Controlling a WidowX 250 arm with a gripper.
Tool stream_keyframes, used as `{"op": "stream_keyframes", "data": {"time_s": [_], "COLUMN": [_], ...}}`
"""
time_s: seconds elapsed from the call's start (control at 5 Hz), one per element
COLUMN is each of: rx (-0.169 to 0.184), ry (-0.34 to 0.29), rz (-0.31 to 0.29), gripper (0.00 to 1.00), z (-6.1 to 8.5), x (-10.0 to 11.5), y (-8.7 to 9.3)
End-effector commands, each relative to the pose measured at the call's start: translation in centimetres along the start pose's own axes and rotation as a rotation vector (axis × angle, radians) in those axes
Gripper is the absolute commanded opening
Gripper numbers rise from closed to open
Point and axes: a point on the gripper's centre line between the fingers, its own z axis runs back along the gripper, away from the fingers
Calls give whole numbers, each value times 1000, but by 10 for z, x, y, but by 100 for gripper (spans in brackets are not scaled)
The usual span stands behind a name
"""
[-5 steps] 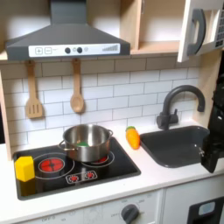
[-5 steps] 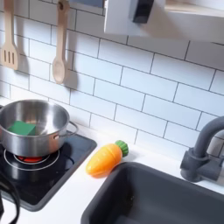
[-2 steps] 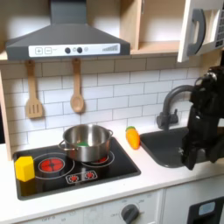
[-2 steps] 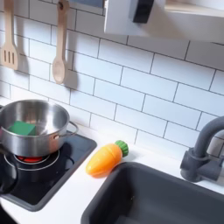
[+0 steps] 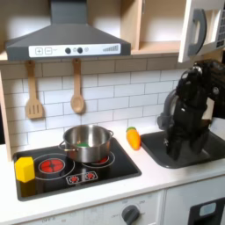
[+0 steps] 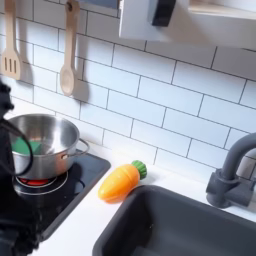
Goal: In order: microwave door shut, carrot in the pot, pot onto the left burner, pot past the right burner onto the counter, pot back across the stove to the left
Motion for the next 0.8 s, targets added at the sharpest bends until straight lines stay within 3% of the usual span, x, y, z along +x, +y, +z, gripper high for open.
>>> {"op": "stream_keyframes", "data": {"time_s": [0.0,0.2,0.4,0.6], "rx": [26,34,41,46], "ry": [-43,-75,-114,-155], "rz": [46,73,88,95], "gripper": [100,84,0,0], "z": [4,10,18,30], "x": [29,47,66,83], "y": [15,27,35,39]}}
